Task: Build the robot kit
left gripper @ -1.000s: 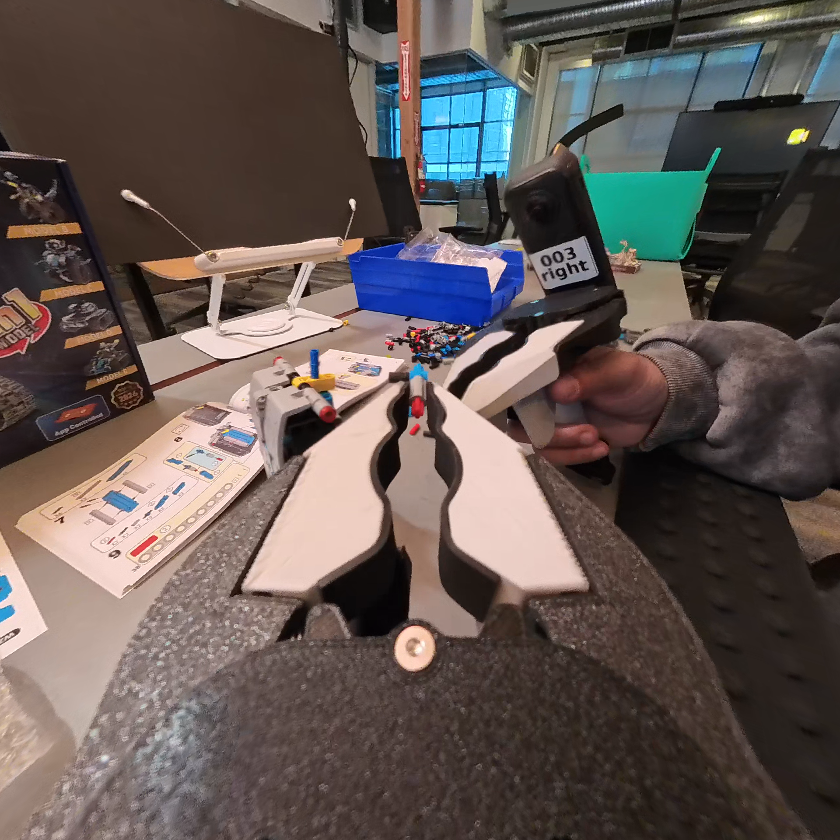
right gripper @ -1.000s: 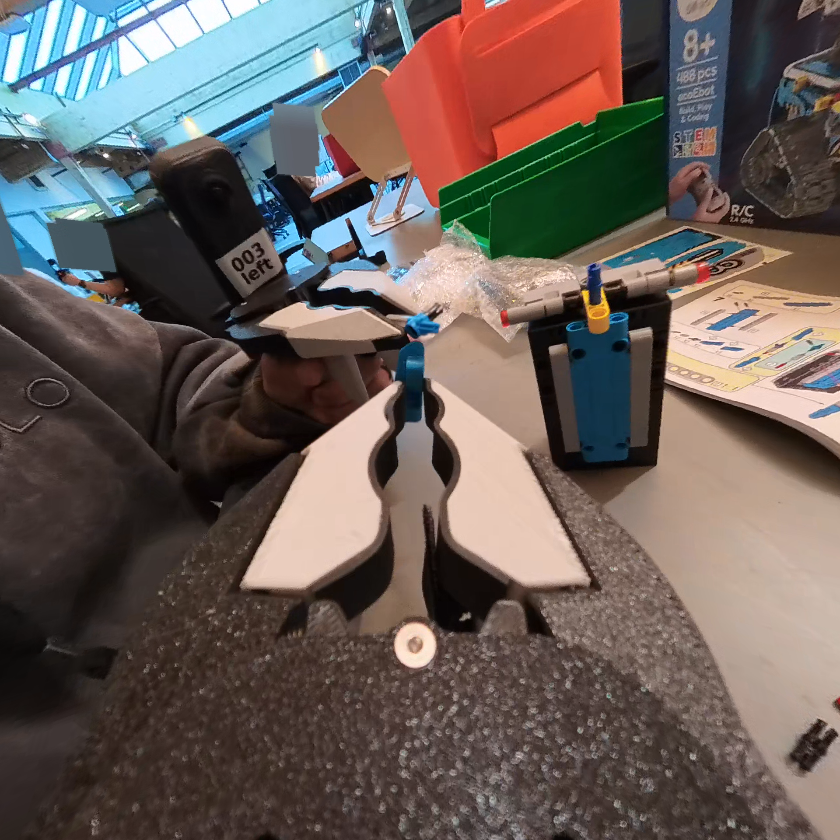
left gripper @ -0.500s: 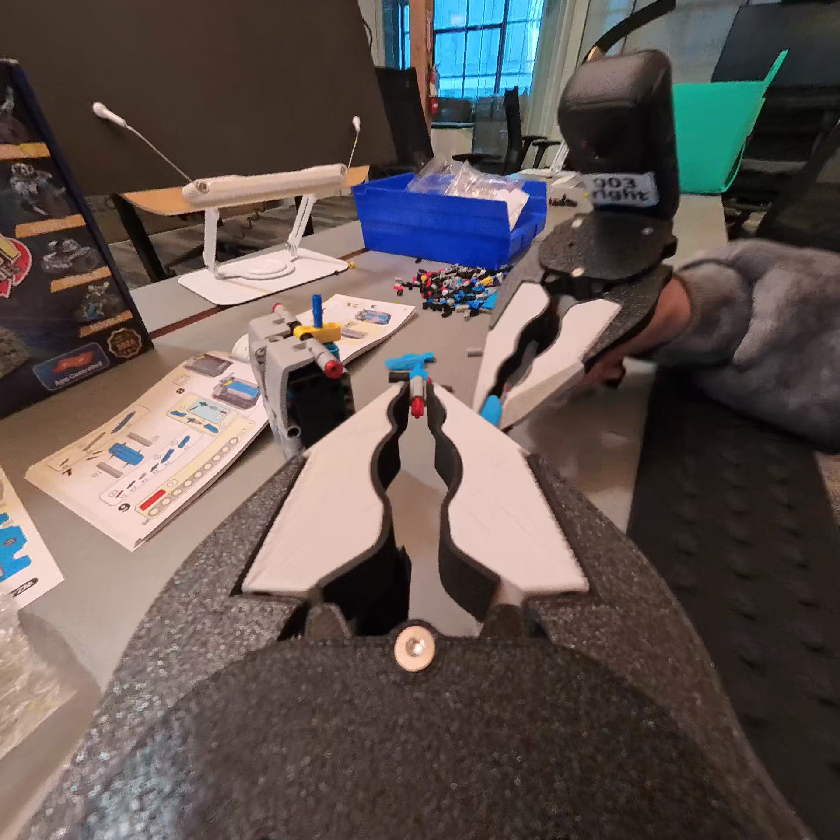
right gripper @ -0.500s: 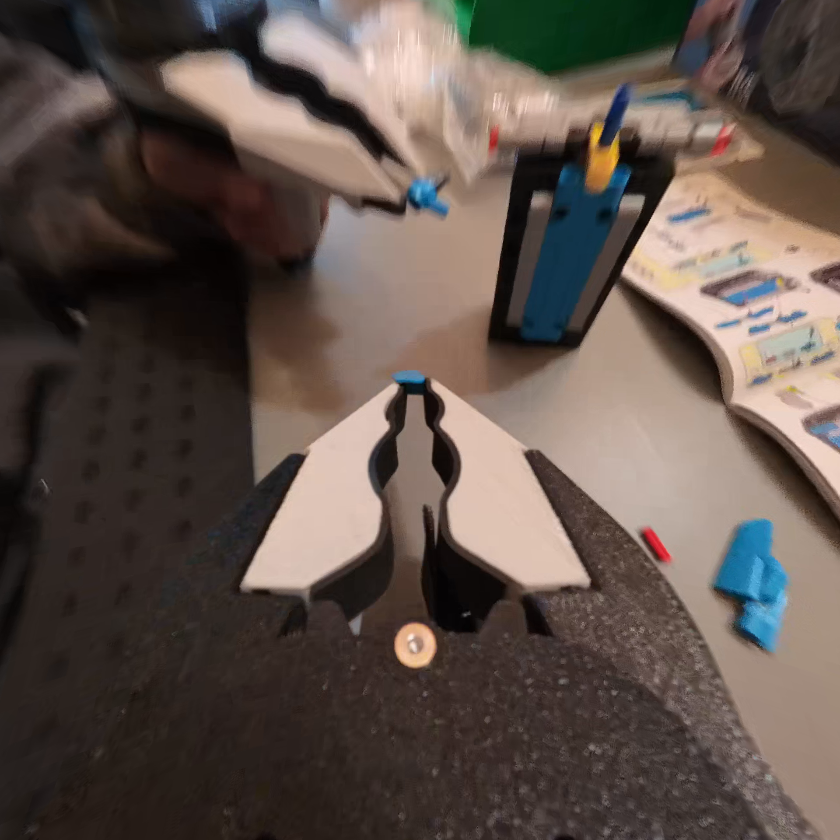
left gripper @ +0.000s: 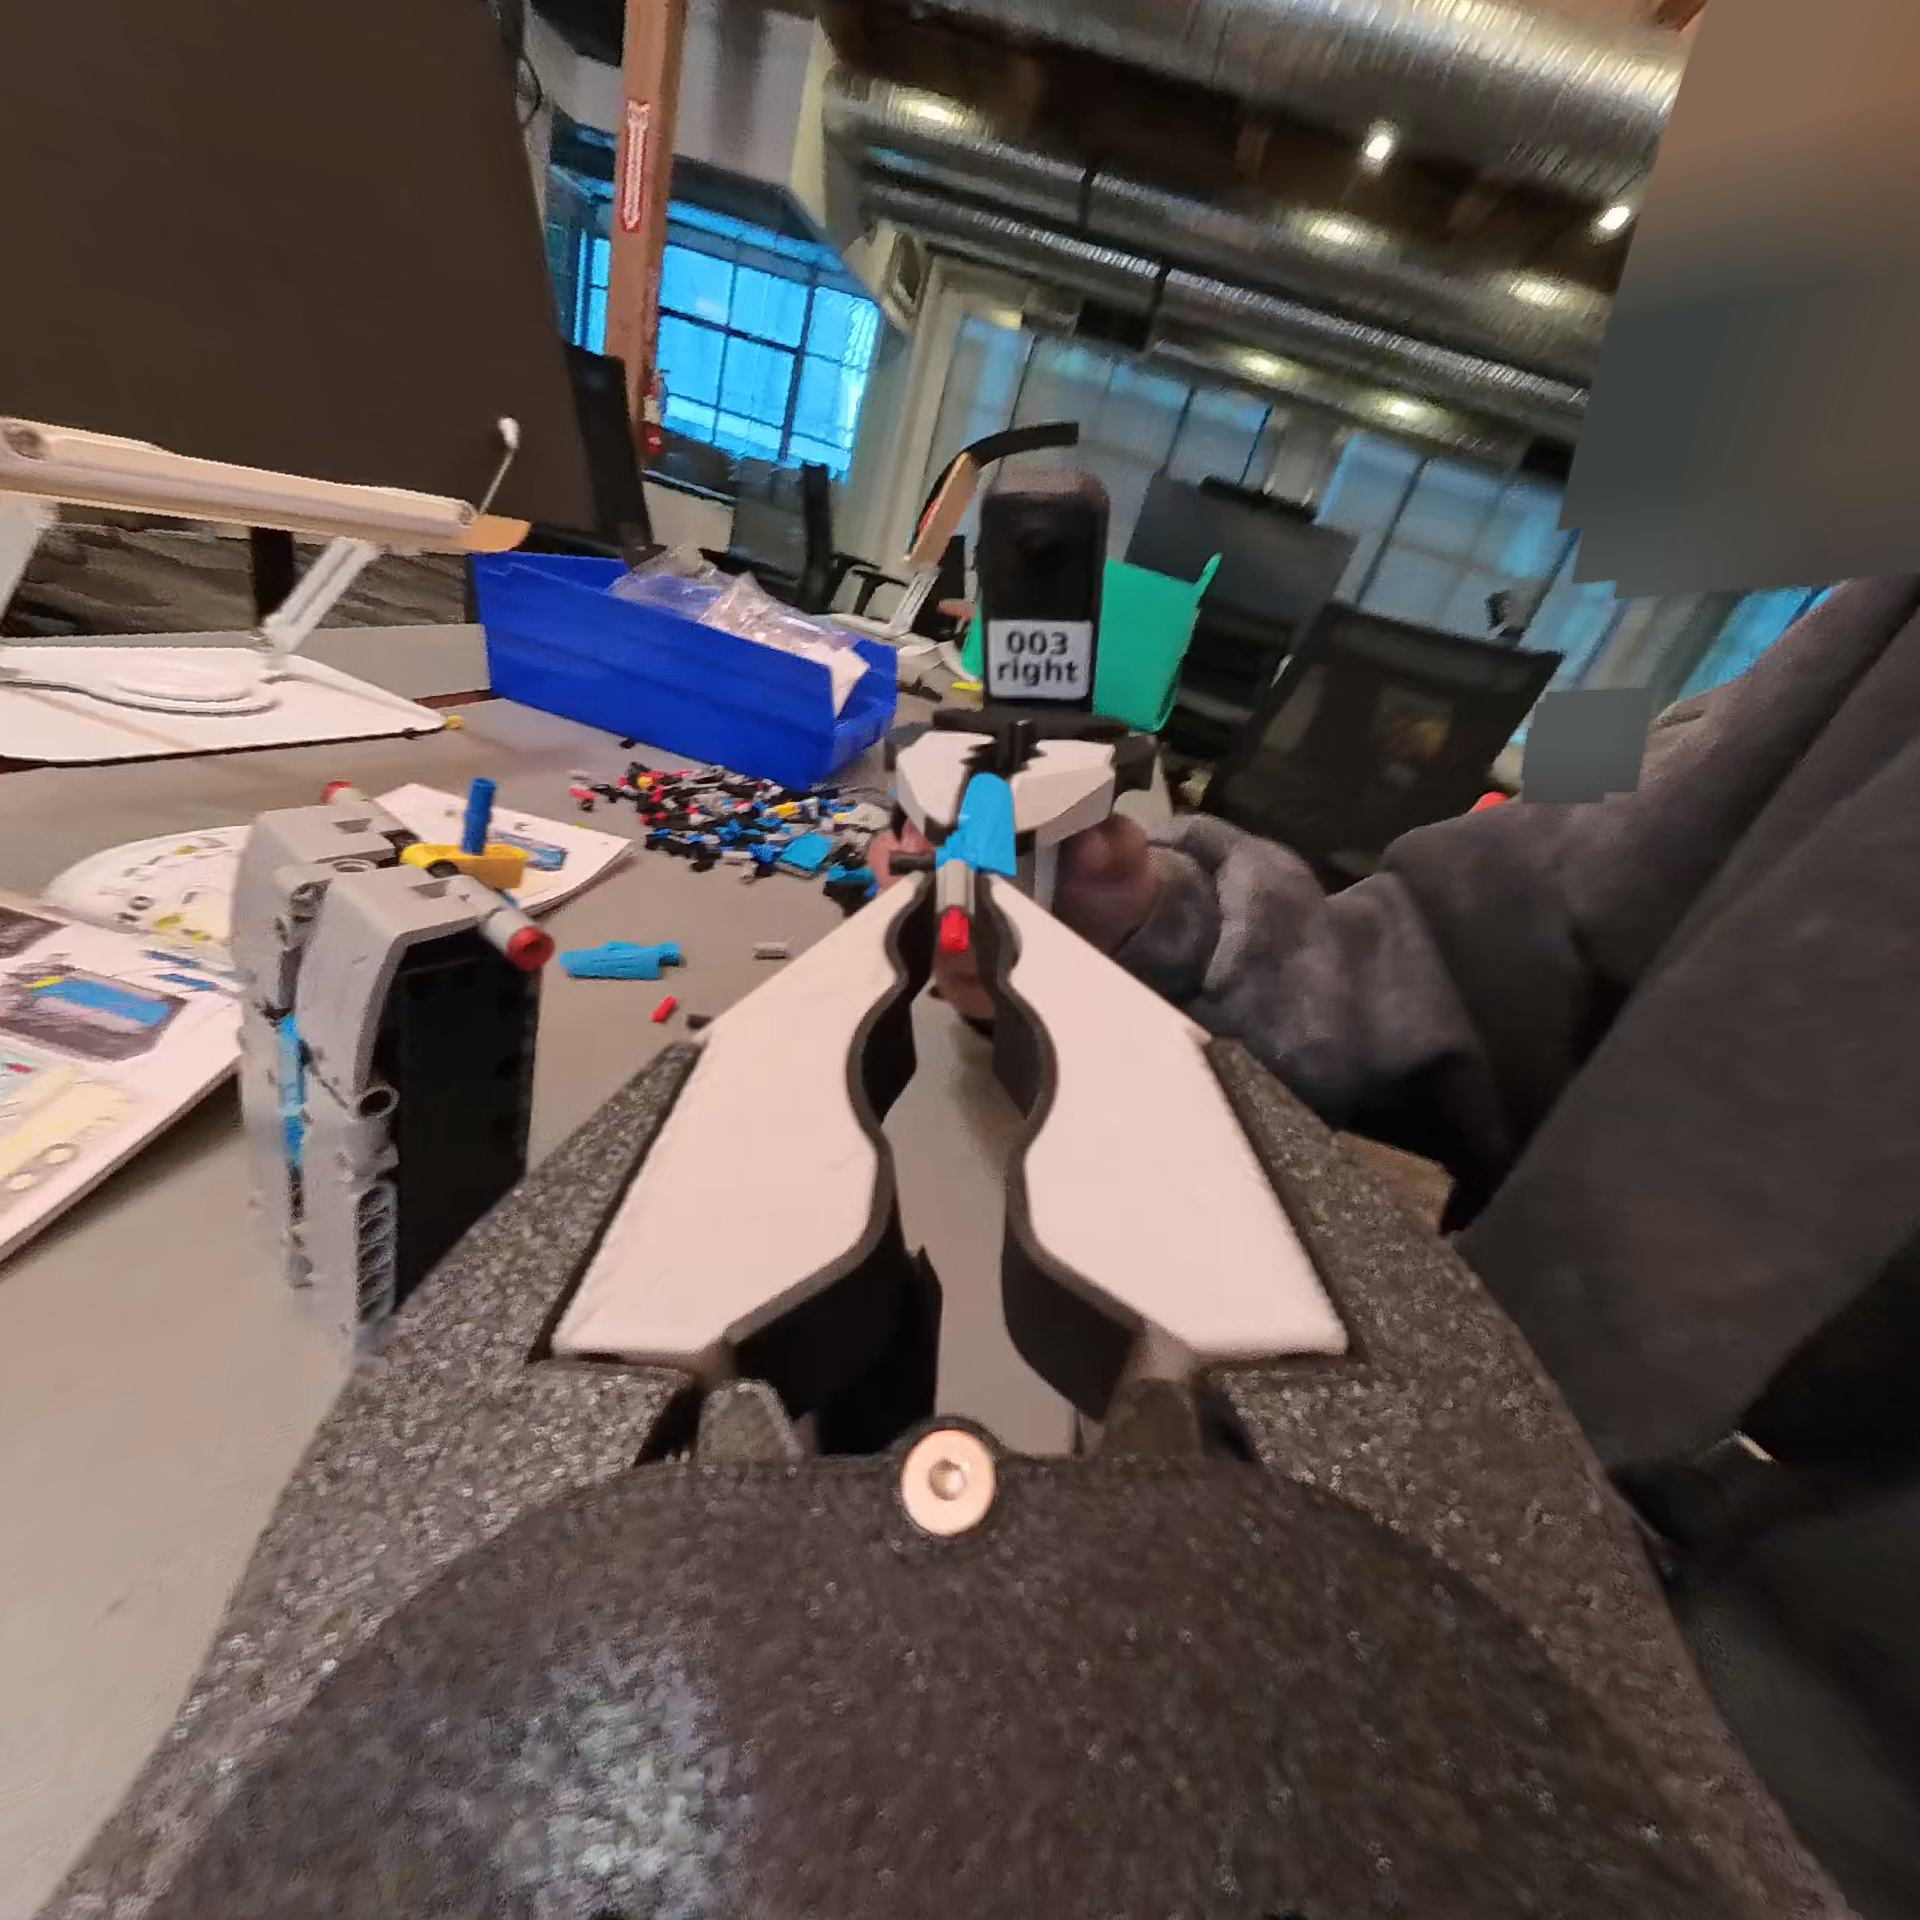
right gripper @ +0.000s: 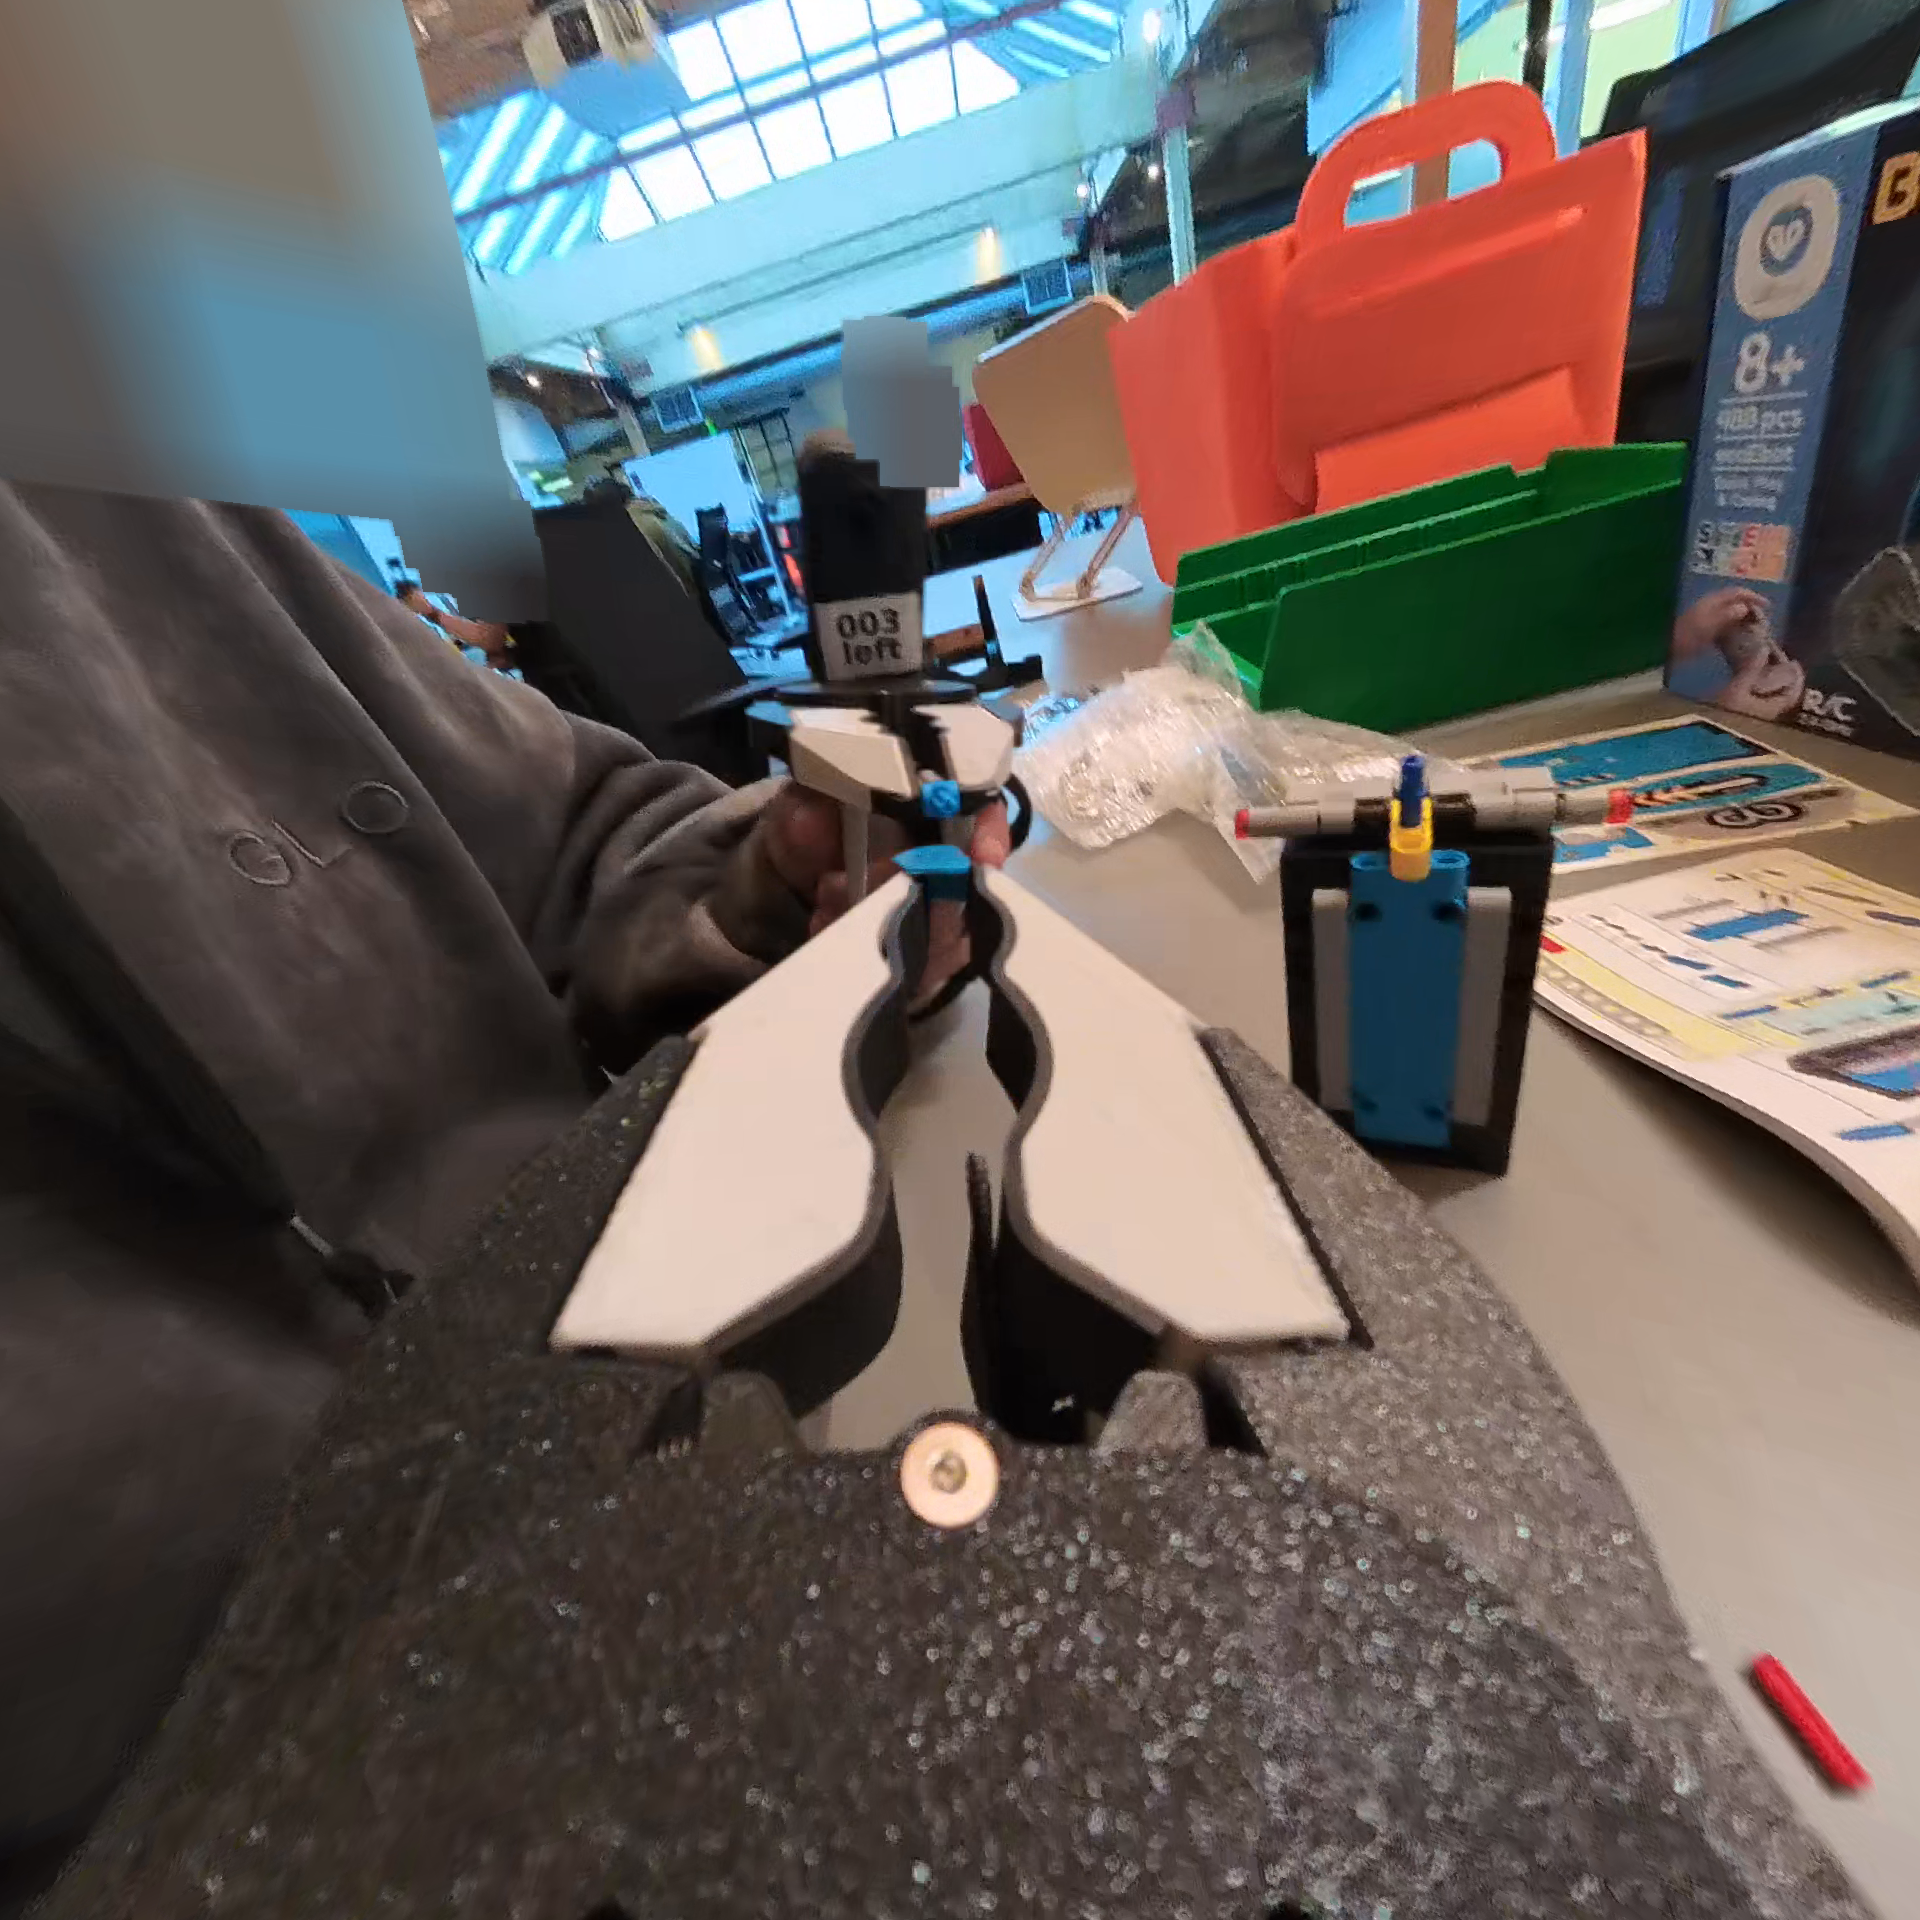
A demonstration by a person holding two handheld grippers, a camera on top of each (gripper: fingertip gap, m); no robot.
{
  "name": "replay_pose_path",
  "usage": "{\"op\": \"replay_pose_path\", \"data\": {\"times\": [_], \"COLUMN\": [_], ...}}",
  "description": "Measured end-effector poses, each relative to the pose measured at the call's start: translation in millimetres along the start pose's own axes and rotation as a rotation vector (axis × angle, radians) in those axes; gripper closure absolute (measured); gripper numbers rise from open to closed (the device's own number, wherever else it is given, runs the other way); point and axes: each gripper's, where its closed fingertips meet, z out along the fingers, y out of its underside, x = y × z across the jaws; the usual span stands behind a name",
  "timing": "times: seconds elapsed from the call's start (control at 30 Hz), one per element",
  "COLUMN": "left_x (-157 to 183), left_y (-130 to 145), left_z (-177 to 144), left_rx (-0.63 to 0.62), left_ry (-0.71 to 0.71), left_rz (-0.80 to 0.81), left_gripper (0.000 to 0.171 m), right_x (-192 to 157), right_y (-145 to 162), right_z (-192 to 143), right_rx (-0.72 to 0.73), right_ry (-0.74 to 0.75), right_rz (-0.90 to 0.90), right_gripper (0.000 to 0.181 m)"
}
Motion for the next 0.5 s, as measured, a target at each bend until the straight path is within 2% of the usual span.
{"op": "replay_pose_path", "data": {"times": [0.13, 0.5], "left_x": [4.7, 5.8], "left_y": [-5.9, -5.9], "left_z": [-3.1, -3.2], "left_rx": [0.031, 0.031], "left_ry": [0.049, 0.057], "left_rz": [-0.053, -0.052], "left_gripper": [0.165, 0.165], "right_x": [-5.1, -4.5], "right_y": [-5.8, -10.9], "right_z": [6.4, 8.2], "right_rx": [0.046, 0.086], "right_ry": [-0.033, -0.047], "right_rz": [0.046, 0.078], "right_gripper": [0.175, 0.175]}}
